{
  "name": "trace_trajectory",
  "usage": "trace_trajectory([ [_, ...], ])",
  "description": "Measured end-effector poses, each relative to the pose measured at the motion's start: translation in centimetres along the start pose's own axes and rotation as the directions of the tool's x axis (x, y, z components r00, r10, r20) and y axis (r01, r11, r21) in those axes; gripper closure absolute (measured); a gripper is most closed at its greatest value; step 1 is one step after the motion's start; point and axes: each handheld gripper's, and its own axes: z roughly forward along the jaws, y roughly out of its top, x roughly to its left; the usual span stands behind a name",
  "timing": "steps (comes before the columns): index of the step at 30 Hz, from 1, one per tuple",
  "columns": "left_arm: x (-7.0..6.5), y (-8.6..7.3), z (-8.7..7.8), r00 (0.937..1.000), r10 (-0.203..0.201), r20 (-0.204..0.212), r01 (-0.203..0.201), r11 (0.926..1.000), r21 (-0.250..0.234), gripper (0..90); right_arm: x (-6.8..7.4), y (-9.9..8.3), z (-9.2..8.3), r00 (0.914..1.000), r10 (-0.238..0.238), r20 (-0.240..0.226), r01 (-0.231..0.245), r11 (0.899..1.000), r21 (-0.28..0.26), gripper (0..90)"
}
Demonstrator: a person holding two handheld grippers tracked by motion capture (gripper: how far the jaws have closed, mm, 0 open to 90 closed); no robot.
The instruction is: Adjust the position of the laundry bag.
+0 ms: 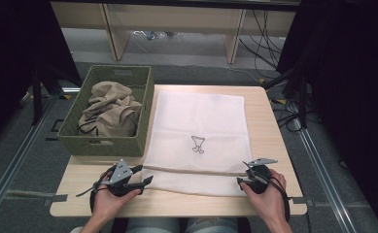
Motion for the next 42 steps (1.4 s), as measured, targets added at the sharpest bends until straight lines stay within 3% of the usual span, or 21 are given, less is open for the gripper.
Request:
trace_trajectory([
  [1, -0.1, 0.0, 0.0, 0.9999, -0.016, -0.001, 0.016, 0.9997, -0.017, 40.6, -0.1, -0.1, 0.2, 1.0, 0.005, 0.005, -0.005, 0.999, -0.033, 52.3],
  [7, 0.2, -0.1, 0.1, 0.9999, -0.011, 0.006, 0.011, 0.9996, -0.025, 39.6, -0.2, 0.1, 0.0, 0.9998, 0.015, -0.009, -0.015, 1.0, -0.004, 51.5],
  [9, 0.3, -0.1, 0.1, 0.9993, -0.037, -0.006, 0.037, 0.9989, -0.029, 39.3, -0.6, 0.1, 0.4, 0.9996, -0.006, -0.027, 0.005, 0.999, -0.04, 51.6],
  [10, 0.3, -0.1, 0.1, 0.9989, -0.045, -0.014, 0.045, 0.9985, -0.032, 38.5, -0.6, 0.1, 0.2, 0.9995, 0.026, -0.019, -0.026, 0.999, -0.018, 51.9],
  [14, 0.2, 0.0, 0.2, 0.9986, -0.046, -0.026, 0.046, 0.9987, -0.024, 37.2, -1.6, 0.1, 0.2, 1.0, 0.005, 0.002, -0.005, 0.999, -0.033, 53.3],
  [15, 0.3, 0.0, 0.0, 0.9996, 0.0, -0.029, 0.0, 1.0, 0.006, 37.2, -1.8, 0.2, 0.0, 0.9995, 0.028, 0.014, -0.028, 0.999, -0.029, 54.2],
  [16, 0.3, 0.0, 0.0, 0.9996, 0.0, -0.029, 0.0, 1.0, 0.006, 37.2, -1.8, 0.2, 0.0, 0.9995, 0.028, 0.014, -0.028, 0.999, -0.029, 54.2],
  [17, 0.2, 0.1, -0.1, 0.9985, -0.02, -0.051, 0.022, 0.9995, 0.024, 37.4, -1.8, 0.3, -0.2, 0.9852, 0.164, 0.05, -0.163, 0.986, -0.016, 55.3],
  [19, 0.3, 0.3, -0.2, 0.9984, -0.019, -0.053, 0.022, 0.9982, 0.056, 38.0, -2.4, 0.2, -0.2, 0.9851, 0.158, 0.068, -0.157, 0.987, -0.017, 56.7],
  [21, 0.4, 0.4, -0.3, 0.9987, 0.016, -0.049, -0.01, 0.9914, 0.13, 40.1, -2.8, 0.3, -0.1, 0.9833, 0.17, 0.065, -0.171, 0.985, 0.01, 58.4],
  [22, 0.4, 0.4, -0.3, 0.9987, 0.016, -0.049, -0.01, 0.9914, 0.13, 42.0, -2.8, 0.3, -0.1, 0.9833, 0.17, 0.065, -0.171, 0.985, 0.01, 58.4],
  [23, 0.4, 0.4, 0.0, 0.9991, -0.005, -0.042, 0.011, 0.9892, 0.146, 43.9, -2.9, 0.6, 0.0, 0.9749, 0.204, 0.089, -0.208, 0.977, 0.041, 55.9],
  [24, 0.4, 0.4, 0.0, 0.9991, -0.005, -0.042, 0.011, 0.9892, 0.146, 44.4, -2.9, 0.6, 0.0, 0.9749, 0.204, 0.089, -0.208, 0.977, 0.041, 55.9],
  [25, 0.6, 0.6, 0.0, 0.9992, 0.003, -0.041, 0.005, 0.9815, 0.191, 44.4, -3.1, 0.7, 0.1, 0.9772, 0.198, 0.078, -0.202, 0.978, 0.057, 55.9],
  [26, 0.5, 0.6, 0.2, 0.9992, -0.013, -0.038, 0.019, 0.9821, 0.187, 45.6, -3.3, 0.7, 0.3, 0.979, 0.194, 0.063, -0.197, 0.979, 0.052, 55.3],
  [30, 0.5, 0.9, 0.7, 0.9994, 0.011, -0.033, -0.003, 0.971, 0.239, 61.6, -3.4, 1.0, 1.3, 0.9847, 0.166, 0.052, -0.172, 0.977, 0.128, 59.9],
  [31, 0.3, 0.9, 0.9, 0.9988, 0.04, -0.03, -0.03, 0.9611, 0.275, 63.6, -3.3, 1.2, 1.7, 0.9842, 0.163, 0.068, -0.172, 0.974, 0.15, 61.6],
  [34, 0.0, 1.0, 0.9, 0.9988, 0.041, -0.026, -0.031, 0.9554, 0.294, 68.9, -3.2, 1.6, 1.9, 0.9834, 0.16, 0.085, -0.173, 0.969, 0.175, 65.1],
  [36, -0.1, 1.1, 0.9, 0.9988, 0.046, -0.018, -0.039, 0.9502, 0.309, 73.1, -3.5, 1.7, 2.0, 0.9898, 0.11, 0.09, -0.125, 0.977, 0.171, 70.0],
  [39, -0.7, 1.2, 0.8, 0.9983, 0.058, 0.012, -0.058, 0.9424, 0.329, 78.9, -3.5, 1.8, 1.9, 0.9849, 0.137, 0.105, -0.155, 0.971, 0.183, 75.9],
  [42, -1.1, 1.2, 0.7, 0.9987, 0.043, 0.026, -0.049, 0.9425, 0.331, 79.5, -3.7, 1.6, 1.8, 0.9859, 0.13, 0.105, -0.148, 0.971, 0.187, 76.3],
])
